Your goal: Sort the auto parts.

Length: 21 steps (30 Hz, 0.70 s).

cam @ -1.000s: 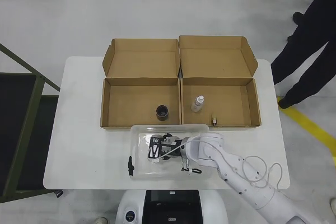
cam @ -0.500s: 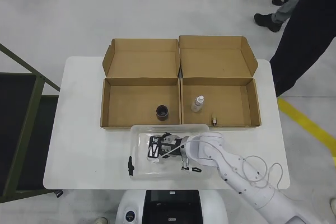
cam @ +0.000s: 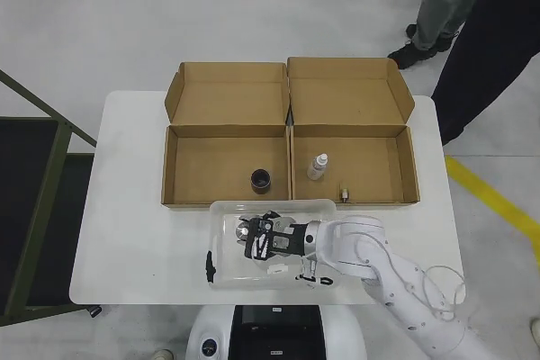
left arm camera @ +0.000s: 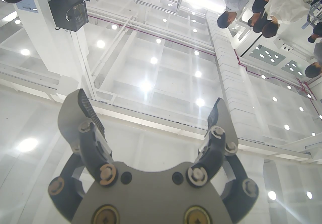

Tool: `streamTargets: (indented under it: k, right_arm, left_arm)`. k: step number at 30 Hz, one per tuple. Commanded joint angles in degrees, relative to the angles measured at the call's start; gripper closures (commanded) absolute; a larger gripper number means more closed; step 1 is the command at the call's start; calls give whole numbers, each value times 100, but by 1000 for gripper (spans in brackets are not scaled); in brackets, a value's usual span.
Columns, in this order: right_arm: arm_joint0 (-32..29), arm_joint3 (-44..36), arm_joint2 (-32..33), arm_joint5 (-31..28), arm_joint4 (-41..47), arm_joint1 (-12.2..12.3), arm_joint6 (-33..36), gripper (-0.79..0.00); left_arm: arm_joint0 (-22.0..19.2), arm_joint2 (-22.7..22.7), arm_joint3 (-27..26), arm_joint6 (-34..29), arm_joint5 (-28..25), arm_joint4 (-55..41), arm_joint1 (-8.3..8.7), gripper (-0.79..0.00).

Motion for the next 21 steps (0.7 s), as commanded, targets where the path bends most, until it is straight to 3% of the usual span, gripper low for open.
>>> streamTargets:
  k: [1, 21]
  right_arm:
    - [-99, -200, 142, 20, 67, 31, -23, 0]
    - [-1128, -1038, 1694, 342, 746, 287, -814, 0]
  left_arm:
    - [0, 0, 0, 0, 0, 0, 0, -785]
    - [0, 0, 0, 0, 0, 0, 0, -785]
